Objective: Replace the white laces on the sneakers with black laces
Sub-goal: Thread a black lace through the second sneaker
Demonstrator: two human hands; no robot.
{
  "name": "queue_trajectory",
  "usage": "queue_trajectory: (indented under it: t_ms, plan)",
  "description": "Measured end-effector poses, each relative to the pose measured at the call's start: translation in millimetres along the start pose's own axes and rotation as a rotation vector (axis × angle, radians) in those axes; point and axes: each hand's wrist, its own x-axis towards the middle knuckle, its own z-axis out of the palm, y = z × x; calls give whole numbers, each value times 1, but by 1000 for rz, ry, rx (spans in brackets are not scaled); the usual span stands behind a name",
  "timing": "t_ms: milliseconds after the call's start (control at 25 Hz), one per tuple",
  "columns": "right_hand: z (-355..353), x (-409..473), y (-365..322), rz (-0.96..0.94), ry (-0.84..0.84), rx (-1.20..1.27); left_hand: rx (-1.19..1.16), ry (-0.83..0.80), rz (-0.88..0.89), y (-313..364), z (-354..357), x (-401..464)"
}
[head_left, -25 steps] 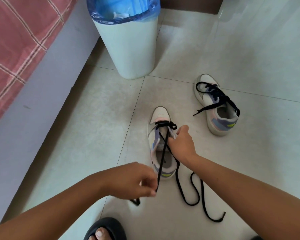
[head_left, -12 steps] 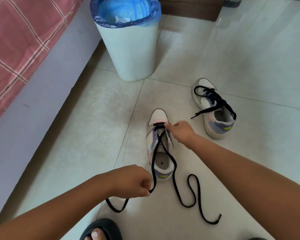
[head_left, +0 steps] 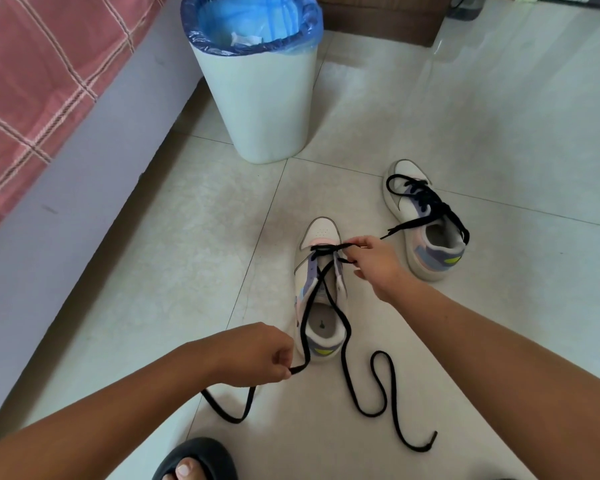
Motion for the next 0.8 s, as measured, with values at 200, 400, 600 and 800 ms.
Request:
queue_trajectory:
  t_ms: [200, 400, 600, 800]
  plan:
    - [-12, 3, -14, -106, -15, -17, 10, -35, -54, -6, -3, 1]
    - [-29, 8, -13, -8, -124, -258, 205, -177, -163, -4, -8, 1]
    - [-25, -10, -4, 91, -173, -256, -12, 600, -131, 16, -33, 51]
    - [-7, -29, 14, -7, -189, -270, 140, 552, -221, 27, -37, 110]
